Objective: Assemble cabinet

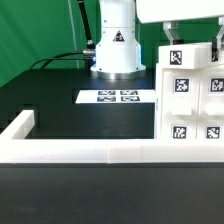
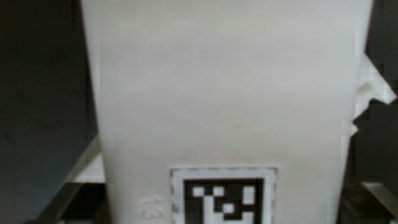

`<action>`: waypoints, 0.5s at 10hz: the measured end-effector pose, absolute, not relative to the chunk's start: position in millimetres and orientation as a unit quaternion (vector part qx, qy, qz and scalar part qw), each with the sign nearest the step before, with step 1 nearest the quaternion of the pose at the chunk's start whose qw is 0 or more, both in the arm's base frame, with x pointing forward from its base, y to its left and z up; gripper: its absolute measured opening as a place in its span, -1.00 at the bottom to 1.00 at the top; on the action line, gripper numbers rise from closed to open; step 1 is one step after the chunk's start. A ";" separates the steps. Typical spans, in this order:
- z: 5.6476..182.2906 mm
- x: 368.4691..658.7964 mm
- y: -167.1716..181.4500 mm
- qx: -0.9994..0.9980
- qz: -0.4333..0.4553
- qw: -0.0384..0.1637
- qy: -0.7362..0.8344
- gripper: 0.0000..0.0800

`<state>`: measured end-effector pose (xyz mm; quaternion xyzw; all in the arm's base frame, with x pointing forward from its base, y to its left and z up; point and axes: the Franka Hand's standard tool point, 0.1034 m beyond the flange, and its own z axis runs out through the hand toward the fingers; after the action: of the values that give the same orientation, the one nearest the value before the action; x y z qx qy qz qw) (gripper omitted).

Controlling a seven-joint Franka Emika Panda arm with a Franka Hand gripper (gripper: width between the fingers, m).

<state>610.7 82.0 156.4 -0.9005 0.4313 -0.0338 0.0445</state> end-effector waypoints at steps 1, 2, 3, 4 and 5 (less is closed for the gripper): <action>156.1 610.4 81.7 -0.872 -0.028 0.050 0.486 0.39; 155.9 611.4 80.9 -0.860 -0.028 0.055 0.507 0.39; 156.0 612.1 81.1 -0.859 -0.031 0.055 0.508 0.39; 155.9 611.2 81.2 -0.836 -0.024 0.059 0.545 0.39; 155.8 611.1 81.1 -0.817 -0.020 0.062 0.573 0.39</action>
Offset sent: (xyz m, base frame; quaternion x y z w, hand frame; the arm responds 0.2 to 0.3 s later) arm 0.0000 0.0000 0.0000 0.0000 0.0000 0.1938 0.9810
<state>611.1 81.1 155.8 -0.8173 0.5726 -0.0198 0.0616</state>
